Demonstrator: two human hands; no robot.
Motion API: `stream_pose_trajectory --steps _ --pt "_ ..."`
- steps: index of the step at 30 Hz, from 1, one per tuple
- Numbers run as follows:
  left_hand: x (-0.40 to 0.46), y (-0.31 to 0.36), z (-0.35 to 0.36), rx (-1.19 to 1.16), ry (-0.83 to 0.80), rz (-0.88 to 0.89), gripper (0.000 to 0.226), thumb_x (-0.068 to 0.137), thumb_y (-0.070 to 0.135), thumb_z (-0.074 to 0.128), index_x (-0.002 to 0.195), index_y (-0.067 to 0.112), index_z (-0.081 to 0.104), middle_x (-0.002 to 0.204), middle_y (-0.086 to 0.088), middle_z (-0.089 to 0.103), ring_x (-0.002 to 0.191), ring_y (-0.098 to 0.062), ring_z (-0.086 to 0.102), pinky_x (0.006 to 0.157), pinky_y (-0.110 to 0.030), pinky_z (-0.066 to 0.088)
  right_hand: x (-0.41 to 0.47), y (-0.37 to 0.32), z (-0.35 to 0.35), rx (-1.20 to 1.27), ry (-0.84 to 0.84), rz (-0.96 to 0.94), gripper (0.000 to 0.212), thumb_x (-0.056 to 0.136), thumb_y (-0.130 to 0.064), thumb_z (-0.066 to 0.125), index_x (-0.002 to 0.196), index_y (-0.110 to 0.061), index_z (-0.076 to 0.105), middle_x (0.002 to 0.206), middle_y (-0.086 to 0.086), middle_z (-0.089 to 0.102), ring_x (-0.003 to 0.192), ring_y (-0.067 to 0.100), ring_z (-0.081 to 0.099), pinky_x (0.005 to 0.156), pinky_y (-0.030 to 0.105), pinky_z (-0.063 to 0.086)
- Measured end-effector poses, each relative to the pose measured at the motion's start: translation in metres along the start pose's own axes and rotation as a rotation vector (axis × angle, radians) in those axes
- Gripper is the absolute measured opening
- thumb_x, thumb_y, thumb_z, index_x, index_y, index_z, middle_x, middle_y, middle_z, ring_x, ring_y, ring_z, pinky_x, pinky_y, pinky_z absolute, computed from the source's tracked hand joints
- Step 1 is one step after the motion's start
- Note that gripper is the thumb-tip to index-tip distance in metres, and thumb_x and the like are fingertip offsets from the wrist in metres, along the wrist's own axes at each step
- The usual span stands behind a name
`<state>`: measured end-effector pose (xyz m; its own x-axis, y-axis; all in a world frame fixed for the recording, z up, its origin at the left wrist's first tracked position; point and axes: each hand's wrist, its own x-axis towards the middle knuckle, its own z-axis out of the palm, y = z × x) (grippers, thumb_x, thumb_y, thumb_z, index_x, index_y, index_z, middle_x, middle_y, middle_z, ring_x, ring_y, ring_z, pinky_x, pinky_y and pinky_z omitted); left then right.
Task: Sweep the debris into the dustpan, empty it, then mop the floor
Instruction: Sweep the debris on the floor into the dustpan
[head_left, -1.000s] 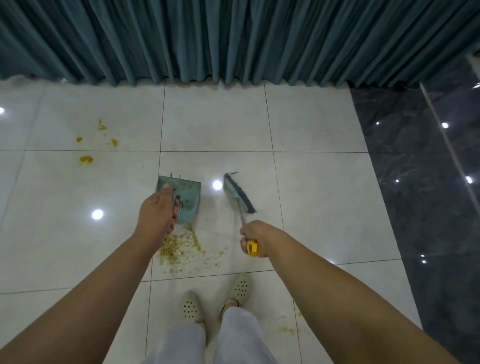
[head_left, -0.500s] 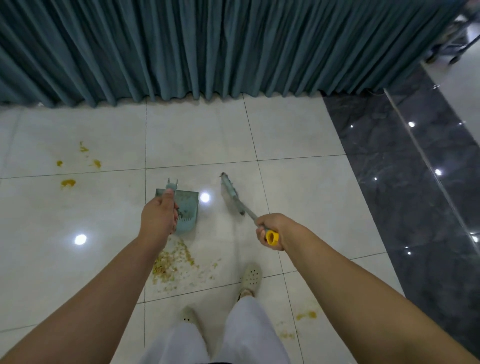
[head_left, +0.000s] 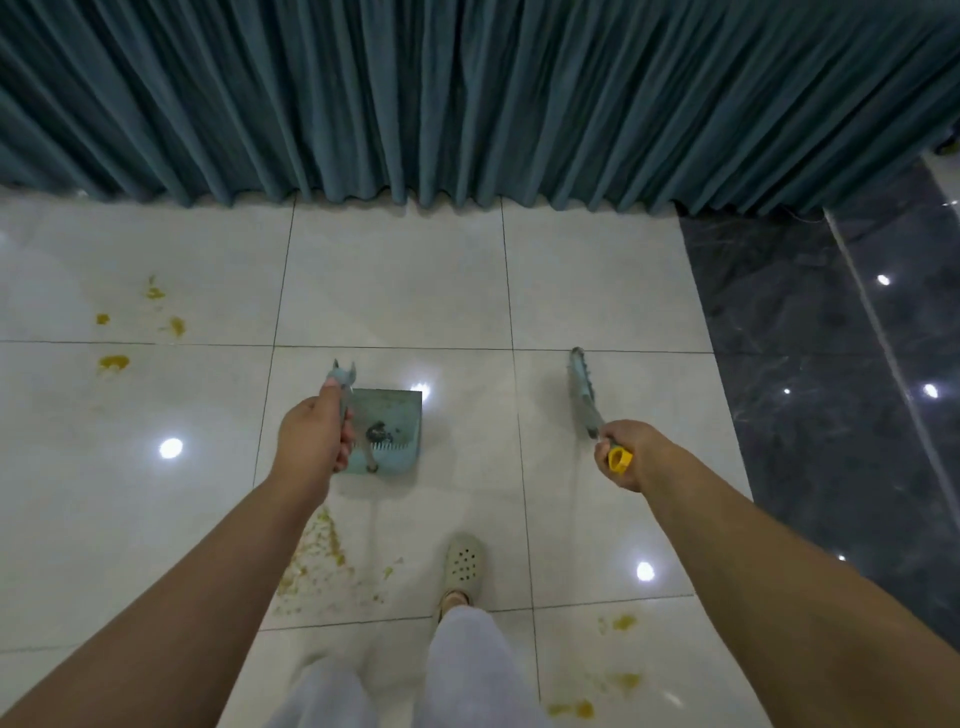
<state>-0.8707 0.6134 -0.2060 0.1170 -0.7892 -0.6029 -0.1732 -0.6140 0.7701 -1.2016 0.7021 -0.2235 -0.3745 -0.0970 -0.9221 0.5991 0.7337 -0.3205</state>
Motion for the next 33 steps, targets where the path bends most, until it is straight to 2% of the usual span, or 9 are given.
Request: stream_pose_trajectory --steps 6,12,15,19,23,26,29,33 --pt "0.025 0.013 0.045 -0.035 0.082 -0.010 0.052 0.090 0.059 0.042 0.072 0.012 0.059 0.052 0.001 0.050 0.041 -0.012 0.039 0.038 -0.022 0.034 0.046 -0.081 -0.002 -0.039 0.003 -0.014 0.019 0.097 -0.005 0.042 0.078 -0.002 0.044 0.067 0.008 0.039 0.017 0.011 0.037 0.028 0.012 0.037" --pt "0.034 0.018 0.051 -0.066 0.136 -0.031 0.053 0.090 0.060 0.041 0.075 0.012 0.058 0.052 0.002 0.048 0.038 -0.010 0.037 0.037 -0.021 0.033 0.051 -0.105 0.054 -0.262 -0.093 -0.005 0.014 0.096 -0.009 0.050 0.084 -0.002 0.048 0.066 0.009 0.045 0.020 0.011 0.039 0.030 0.013 0.039" --pt "0.034 0.021 0.044 -0.097 0.169 -0.039 0.052 0.090 0.059 0.042 0.075 0.012 0.057 0.052 0.001 0.047 0.037 -0.010 0.036 0.037 -0.020 0.032 0.040 -0.100 0.088 -0.385 -0.132 0.019 0.016 0.095 -0.012 0.053 0.085 -0.001 0.050 0.067 0.010 0.048 0.021 0.010 0.040 0.030 0.012 0.039" --pt "0.033 0.021 0.021 -0.128 0.214 -0.021 0.051 0.090 0.058 0.042 0.075 0.011 0.057 0.054 0.000 0.046 0.037 -0.010 0.035 0.036 -0.021 0.032 0.020 -0.079 0.126 -0.523 -0.149 0.051 0.019 0.096 -0.012 0.053 0.081 -0.001 0.049 0.063 0.007 0.047 0.037 0.009 0.039 0.030 0.011 0.037" --pt "0.026 0.013 -0.006 -0.151 0.265 -0.002 0.050 0.091 0.056 0.041 0.071 0.013 0.056 0.051 0.001 0.046 0.038 -0.012 0.035 0.038 -0.021 0.031 -0.004 -0.044 0.147 -0.668 -0.182 0.084 0.021 0.097 -0.013 0.053 0.082 0.001 0.051 0.063 0.008 0.048 0.031 0.008 0.040 0.030 0.012 0.039" --pt "0.020 0.009 -0.024 -0.120 0.282 0.035 0.049 0.094 0.051 0.039 0.069 0.012 0.054 0.053 0.000 0.047 0.041 -0.014 0.037 0.040 -0.022 0.032 -0.023 -0.020 0.153 -0.752 -0.247 0.062 0.016 0.099 -0.013 0.047 0.091 0.001 0.050 0.065 0.007 0.048 0.022 0.008 0.039 0.032 0.011 0.040" --pt "0.016 0.008 -0.035 -0.072 0.294 0.047 0.048 0.097 0.046 0.038 0.070 0.010 0.053 0.057 -0.004 0.047 0.044 -0.017 0.038 0.041 -0.022 0.032 -0.043 -0.002 0.158 -0.815 -0.311 0.059 0.015 0.099 -0.014 0.048 0.102 0.001 0.050 0.063 0.006 0.048 0.025 0.007 0.040 0.033 0.012 0.040" --pt "0.013 0.008 -0.048 -0.061 0.342 0.032 0.047 0.098 0.045 0.038 0.069 0.009 0.051 0.057 -0.006 0.047 0.045 -0.018 0.039 0.041 -0.022 0.032 -0.064 0.008 0.161 -0.814 -0.372 0.099 0.016 0.097 -0.015 0.051 0.100 0.001 0.052 0.061 0.005 0.048 0.026 0.007 0.040 0.032 0.013 0.040"
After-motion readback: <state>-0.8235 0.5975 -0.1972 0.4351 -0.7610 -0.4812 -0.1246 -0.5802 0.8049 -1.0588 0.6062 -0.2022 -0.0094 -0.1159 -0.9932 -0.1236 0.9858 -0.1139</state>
